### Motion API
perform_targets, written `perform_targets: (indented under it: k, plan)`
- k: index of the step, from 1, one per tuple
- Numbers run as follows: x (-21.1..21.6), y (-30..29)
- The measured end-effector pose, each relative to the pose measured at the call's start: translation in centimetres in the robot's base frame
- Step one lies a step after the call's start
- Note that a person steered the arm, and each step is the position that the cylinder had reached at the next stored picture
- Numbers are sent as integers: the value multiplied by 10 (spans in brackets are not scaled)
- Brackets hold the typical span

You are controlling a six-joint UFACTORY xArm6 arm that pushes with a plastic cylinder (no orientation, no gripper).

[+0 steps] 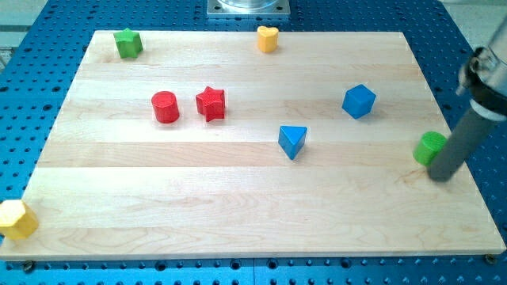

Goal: Place the green circle at the top right corner of the board

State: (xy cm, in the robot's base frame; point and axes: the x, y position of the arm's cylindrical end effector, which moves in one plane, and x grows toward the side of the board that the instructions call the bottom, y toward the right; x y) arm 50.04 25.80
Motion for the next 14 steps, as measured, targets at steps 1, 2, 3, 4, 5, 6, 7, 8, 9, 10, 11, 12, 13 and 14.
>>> perform_targets:
  k: [1, 2, 3, 4, 5, 6, 7, 8, 9, 10, 11, 12, 13, 14]
  plan:
    - [-55, 0]
    - [-113, -1]
    - [-177, -13]
    - [-181, -13]
    - [-128, -3]
    - [-174, -26]
    - [-230, -26]
    - [-167, -27]
    - [-152, -40]
    - [-195, -69]
    - [-224, -66]
    - [-183, -96]
    - [-224, -100]
    - [-254, -98]
